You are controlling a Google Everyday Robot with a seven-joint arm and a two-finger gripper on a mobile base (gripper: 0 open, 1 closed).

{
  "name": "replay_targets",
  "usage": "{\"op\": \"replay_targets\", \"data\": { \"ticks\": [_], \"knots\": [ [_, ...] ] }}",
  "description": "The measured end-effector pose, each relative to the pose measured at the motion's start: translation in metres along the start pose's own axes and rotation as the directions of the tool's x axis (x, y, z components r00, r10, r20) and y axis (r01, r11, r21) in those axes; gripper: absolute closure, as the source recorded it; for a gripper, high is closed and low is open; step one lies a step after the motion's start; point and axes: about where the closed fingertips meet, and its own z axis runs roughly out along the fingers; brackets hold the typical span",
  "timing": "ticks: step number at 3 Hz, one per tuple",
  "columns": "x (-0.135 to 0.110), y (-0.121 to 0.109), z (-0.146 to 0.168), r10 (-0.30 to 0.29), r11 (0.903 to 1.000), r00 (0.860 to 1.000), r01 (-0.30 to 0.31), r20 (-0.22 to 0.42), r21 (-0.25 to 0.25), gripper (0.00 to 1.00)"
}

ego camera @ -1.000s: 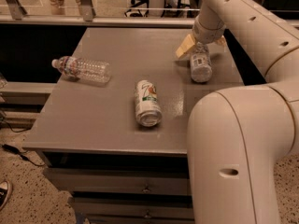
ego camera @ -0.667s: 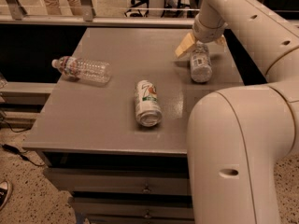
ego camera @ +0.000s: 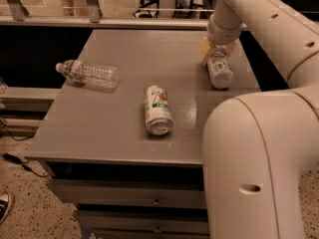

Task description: Place blue plastic bottle upright

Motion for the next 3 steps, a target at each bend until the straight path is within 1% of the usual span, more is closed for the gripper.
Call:
{"op": "replay_targets", "data": {
  "ticks": [1,2,3],
  "knots": [
    [-0.005,-0.003,-0.019,-0.009,0.9996,0.996,0.012,0.093,-0.027,0.96],
    [-0.019,-0.001,-0.064,-0.082,0.9856,0.933,0.128,0.349,-0.110,1.00],
    [-0.022,-0.001,-0.092,-0.103,0.9621,0.831,0.223,0.547,-0.157,1.00]
  ]
}}
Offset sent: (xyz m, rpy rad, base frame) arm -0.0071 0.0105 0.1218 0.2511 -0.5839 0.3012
